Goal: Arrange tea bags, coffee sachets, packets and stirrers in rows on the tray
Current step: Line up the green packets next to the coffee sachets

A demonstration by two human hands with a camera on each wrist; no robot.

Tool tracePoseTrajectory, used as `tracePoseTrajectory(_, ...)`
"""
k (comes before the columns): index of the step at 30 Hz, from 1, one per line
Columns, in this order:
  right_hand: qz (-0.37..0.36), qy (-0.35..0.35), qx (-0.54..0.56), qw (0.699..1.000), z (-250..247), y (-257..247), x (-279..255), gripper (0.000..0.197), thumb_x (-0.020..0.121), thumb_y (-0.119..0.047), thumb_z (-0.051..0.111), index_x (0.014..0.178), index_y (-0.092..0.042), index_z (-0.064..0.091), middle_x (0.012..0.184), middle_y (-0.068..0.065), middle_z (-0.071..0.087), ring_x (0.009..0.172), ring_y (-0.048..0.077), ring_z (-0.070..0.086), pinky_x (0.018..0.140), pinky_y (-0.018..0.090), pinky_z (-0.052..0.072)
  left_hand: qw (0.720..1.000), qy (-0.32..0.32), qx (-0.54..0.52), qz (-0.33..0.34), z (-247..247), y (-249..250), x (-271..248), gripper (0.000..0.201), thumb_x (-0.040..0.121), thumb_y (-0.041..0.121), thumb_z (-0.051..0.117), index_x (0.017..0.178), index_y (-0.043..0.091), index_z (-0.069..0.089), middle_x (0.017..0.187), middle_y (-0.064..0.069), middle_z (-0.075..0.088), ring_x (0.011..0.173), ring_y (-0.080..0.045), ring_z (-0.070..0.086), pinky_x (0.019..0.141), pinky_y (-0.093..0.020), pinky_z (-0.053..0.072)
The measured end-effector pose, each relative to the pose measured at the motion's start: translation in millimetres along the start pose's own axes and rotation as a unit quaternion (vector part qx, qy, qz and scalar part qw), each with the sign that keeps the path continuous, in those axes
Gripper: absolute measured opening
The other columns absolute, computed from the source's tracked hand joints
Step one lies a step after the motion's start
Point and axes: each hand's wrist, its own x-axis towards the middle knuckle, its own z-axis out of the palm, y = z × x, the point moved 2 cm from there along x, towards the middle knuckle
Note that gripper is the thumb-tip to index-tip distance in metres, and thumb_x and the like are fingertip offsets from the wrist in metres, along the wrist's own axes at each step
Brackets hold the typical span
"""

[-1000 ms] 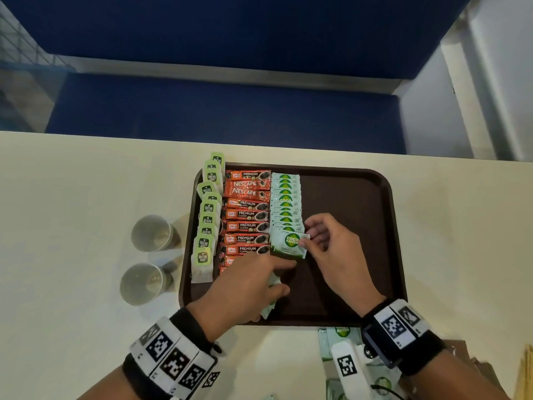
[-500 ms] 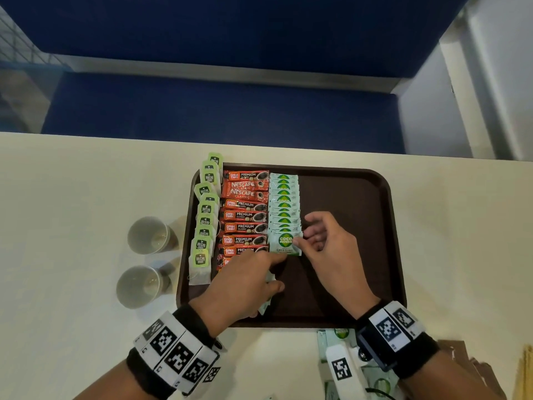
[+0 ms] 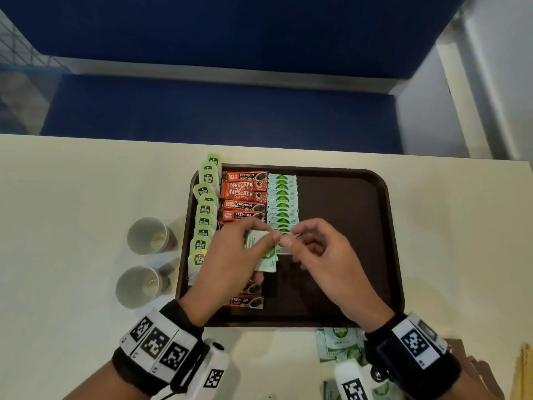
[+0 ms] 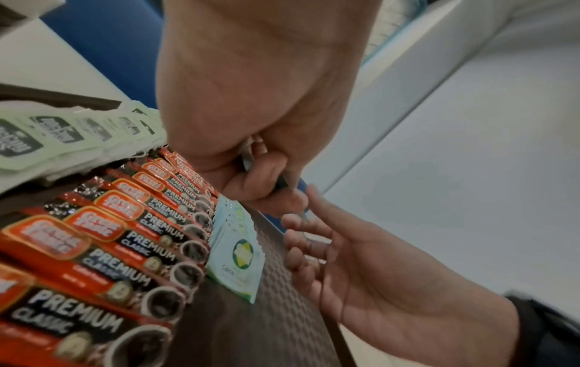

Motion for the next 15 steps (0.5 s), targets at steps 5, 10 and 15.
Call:
tracePoseTrajectory(5, 0.065, -0.073, 0.113, 0.989, 6, -6, -2, 0.027, 0.089, -0.016, 0.086, 0.11, -0.005, 0.072, 0.094, 0.015, 0.078, 0.081, 0.025, 0.075, 0.071, 0.029, 0.061, 0.995, -0.054, -0.08, -0.002, -4, 13, 3, 0.025, 0.108, 0.04, 0.06, 0.118, 0.021, 0.071, 0.09, -0.011, 0.079, 0.061, -0.025, 0.073, 0.045, -0.031, 0.052)
tracePoseTrajectory(10, 0.036, -0.039, 0.098, 0.994, -7, -5, 10, 0.025, 0.099, -0.012, 0.075, 0.124, -0.011, 0.075, 0.107, 0.009, 0.081, 0.089, 0.02, 0.076, 0.076, 0.026, 0.06, 0.993, -0.062, -0.102, -0.017, -12, 11, 4, 0.024, 0.104, 0.016, 0.071, 0.128, 0.015, 0.068, 0.117, -0.004, 0.078, 0.068, -0.028, 0.078, 0.048, -0.031, 0.058)
tracePoseTrajectory(15, -0.008, -0.001, 0.012, 1.0, -23, 5, 13, 0.022, 0.1, -0.011, 0.074, 0.119, -0.02, 0.079, 0.102, -0.002, 0.081, 0.091, 0.012, 0.074, 0.077, 0.022, 0.057, 0.998, -0.026, 0.049, -0.007, -20, 3, 3, 0.021, 0.099, 0.021, 0.078, 0.118, 0.026, 0.069, 0.122, 0.01, 0.074, 0.059, -0.02, 0.078, 0.048, -0.027, 0.057)
